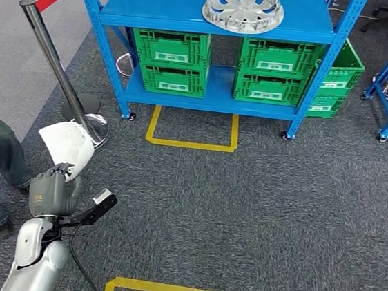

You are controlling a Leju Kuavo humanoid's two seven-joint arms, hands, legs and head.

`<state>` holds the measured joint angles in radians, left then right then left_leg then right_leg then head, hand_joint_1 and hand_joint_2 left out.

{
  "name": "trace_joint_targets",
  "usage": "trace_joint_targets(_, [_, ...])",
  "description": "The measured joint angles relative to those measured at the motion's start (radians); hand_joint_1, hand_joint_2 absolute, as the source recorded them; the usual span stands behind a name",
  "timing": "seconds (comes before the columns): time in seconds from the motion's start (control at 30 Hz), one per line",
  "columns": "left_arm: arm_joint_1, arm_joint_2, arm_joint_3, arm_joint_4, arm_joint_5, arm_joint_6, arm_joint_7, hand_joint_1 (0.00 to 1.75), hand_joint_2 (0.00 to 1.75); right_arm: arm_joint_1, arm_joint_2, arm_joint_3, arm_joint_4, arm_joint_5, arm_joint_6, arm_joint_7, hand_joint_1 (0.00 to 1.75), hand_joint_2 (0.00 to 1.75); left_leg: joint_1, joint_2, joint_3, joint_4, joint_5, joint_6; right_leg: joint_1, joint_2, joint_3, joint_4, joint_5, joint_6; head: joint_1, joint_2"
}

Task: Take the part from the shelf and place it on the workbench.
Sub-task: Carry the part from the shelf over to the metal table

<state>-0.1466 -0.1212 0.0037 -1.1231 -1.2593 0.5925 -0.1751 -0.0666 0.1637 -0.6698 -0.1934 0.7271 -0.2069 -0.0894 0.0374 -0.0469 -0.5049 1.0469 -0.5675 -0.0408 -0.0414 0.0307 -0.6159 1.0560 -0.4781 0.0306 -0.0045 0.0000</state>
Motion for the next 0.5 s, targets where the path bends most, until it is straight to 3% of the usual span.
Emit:
trace_joint_targets(0.03, [0.0,0.0,-0.001,-0.014,-0.015,0.004,0.005,1.75,1.75,0.0,0.0,0.0,0.0,0.002,0.001,0.0,0.0,0.0,-0.002,0.021,-0.031,0.058,-0.021,0.001,0.004,-0.012,0.005,-0.001,-0.004,-0.007,-0.002,0.0])
trace_joint_targets(0.1, [0.0,-0.001,-0.003,-0.039,-0.047,0.011,0.02,1.75,1.75,0.0,0.0,0.0,0.0,0.006,0.003,0.0,0.0,0.0,-0.006,0.036,-0.116,0.196,-0.064,0.006,0.013,-0.037,0.013,-0.002,-0.011,-0.016,-0.002,0.0])
trace_joint_targets(0.13, [0.003,-0.001,-0.004,-0.052,-0.065,0.014,0.03,1.75,1.75,0.0,0.0,0.0,0.0,0.008,0.004,0.0,0.0,0.0,-0.009,0.036,-0.151,0.242,-0.069,0.011,0.017,-0.048,0.017,-0.002,-0.014,-0.02,-0.002,0.0])
trace_joint_targets(0.17, [0.007,-0.001,-0.005,-0.062,-0.083,0.018,0.04,1.75,1.75,0.0,0.0,0.0,0.0,0.01,0.005,0.0,0.0,0.0,-0.013,0.036,-0.169,0.254,-0.053,0.018,0.021,-0.059,0.021,-0.002,-0.018,-0.022,-0.002,0.0])
trace_joint_targets(0.23, [0.01,-0.001,-0.007,-0.082,-0.107,0.024,0.051,1.75,1.75,-0.001,0.001,0.0,0.0,0.012,0.007,0.0,0.0,0.0,-0.029,0.047,-0.152,0.175,0.028,0.037,0.026,-0.081,0.034,-0.003,-0.027,-0.025,-0.002,0.0])
trace_joint_targets(0.3, [0.006,-0.001,-0.009,-0.099,-0.115,0.029,0.054,1.75,1.75,-0.001,0.003,0.0,0.0,0.014,0.008,0.0,0.0,0.0,-0.054,0.098,-0.107,0.06,0.094,0.061,0.029,-0.101,0.044,-0.005,-0.034,-0.022,-0.003,0.0])
trace_joint_targets(0.37, [0.0,-0.001,-0.013,-0.111,-0.119,0.032,0.055,1.75,1.75,-0.002,0.006,0.0,0.0,0.015,0.009,0.0,0.0,0.0,-0.071,0.132,-0.087,0.002,0.1,0.074,0.034,-0.124,0.046,-0.007,-0.037,-0.016,-0.004,0.0])
trace_joint_targets(0.43, [0.003,-0.002,-0.015,-0.119,-0.122,0.033,0.056,1.75,1.75,-0.004,0.006,0.0,0.0,0.015,0.01,0.002,0.0,0.0,-0.07,0.112,-0.083,-0.021,0.098,0.076,0.035,-0.145,0.045,-0.009,-0.041,-0.01,-0.007,0.0])
trace_joint_targets(0.5, [0.007,-0.001,-0.017,-0.125,-0.127,0.037,0.058,1.75,1.75,-0.004,0.006,0.0,0.0,0.016,0.01,0.003,0.0,0.0,-0.062,0.086,-0.075,-0.036,0.107,0.077,0.032,-0.113,0.034,0.018,-0.061,-0.003,-0.007,0.0])
